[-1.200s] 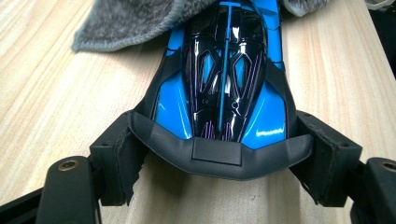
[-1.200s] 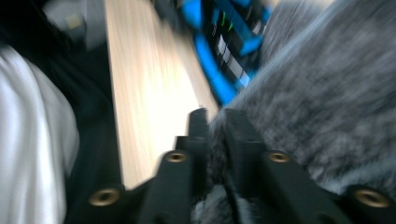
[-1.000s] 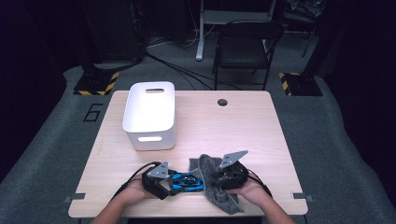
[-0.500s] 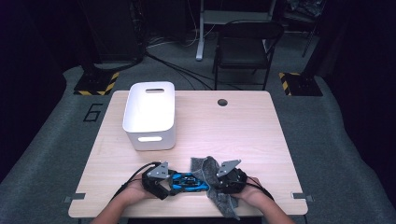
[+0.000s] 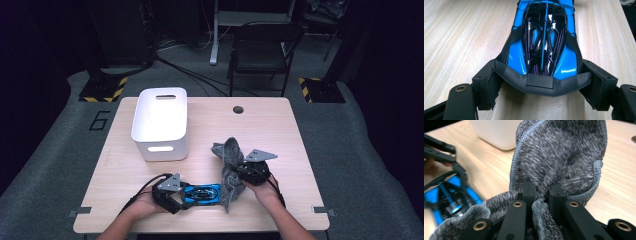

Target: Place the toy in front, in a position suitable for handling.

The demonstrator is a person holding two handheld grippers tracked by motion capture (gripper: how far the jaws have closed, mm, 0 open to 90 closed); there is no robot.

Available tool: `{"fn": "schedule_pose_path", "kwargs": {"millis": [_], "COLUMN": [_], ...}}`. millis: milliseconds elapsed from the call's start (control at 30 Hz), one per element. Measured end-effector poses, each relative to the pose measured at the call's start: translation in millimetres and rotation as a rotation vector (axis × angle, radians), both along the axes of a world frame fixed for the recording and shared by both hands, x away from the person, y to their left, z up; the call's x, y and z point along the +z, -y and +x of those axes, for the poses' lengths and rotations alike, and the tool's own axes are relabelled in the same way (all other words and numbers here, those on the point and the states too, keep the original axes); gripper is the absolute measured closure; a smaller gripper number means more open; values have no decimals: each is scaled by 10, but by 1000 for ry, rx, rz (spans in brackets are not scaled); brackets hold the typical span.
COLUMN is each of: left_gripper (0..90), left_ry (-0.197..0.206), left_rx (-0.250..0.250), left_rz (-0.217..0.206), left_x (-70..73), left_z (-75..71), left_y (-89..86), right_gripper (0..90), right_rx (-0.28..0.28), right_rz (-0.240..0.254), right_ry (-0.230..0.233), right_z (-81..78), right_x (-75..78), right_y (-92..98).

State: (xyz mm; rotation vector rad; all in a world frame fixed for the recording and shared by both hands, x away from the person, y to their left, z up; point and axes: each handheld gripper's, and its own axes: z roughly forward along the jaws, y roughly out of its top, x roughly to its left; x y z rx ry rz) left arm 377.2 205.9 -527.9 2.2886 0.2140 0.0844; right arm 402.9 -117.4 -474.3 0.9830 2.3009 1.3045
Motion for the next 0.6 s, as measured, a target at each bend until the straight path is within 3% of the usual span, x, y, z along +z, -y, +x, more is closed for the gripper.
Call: {"fn": "schedule_pose_path", "kwargs": {"millis": [67, 167, 200, 267, 333, 400, 600], "left_gripper": [248, 248, 247, 247, 247, 248, 248], "left_ry": [1, -1, -1, 2, 2, 3, 2], "left_rx": [0, 4, 4, 3, 3, 2, 3], "left_rz": [-1, -1, -1, 3, 3, 3, 3], "left_x": [-1, -1, -1, 1, 1, 0, 0], "left_z": [-1, 0, 0, 1, 1, 1, 1], "left_y": [0, -2, -2, -3, -2, -2, -1], "right_gripper": [785, 785, 789, 789, 788, 786, 786], "right_rx": [78, 175, 178, 166, 175, 194, 270], "right_rz": [-63, -165, -195, -200, -197, -222, -199], "right_ry": [-67, -123, -104, -94, -121, -122, -201], "right_z": [6, -100, -147, -190, -205, -327, -519], "right_x": [-102, -257, -297, -301, -288, -288, -311], "right_y": [-132, -272, -302, -302, -260, -202, -112]}}
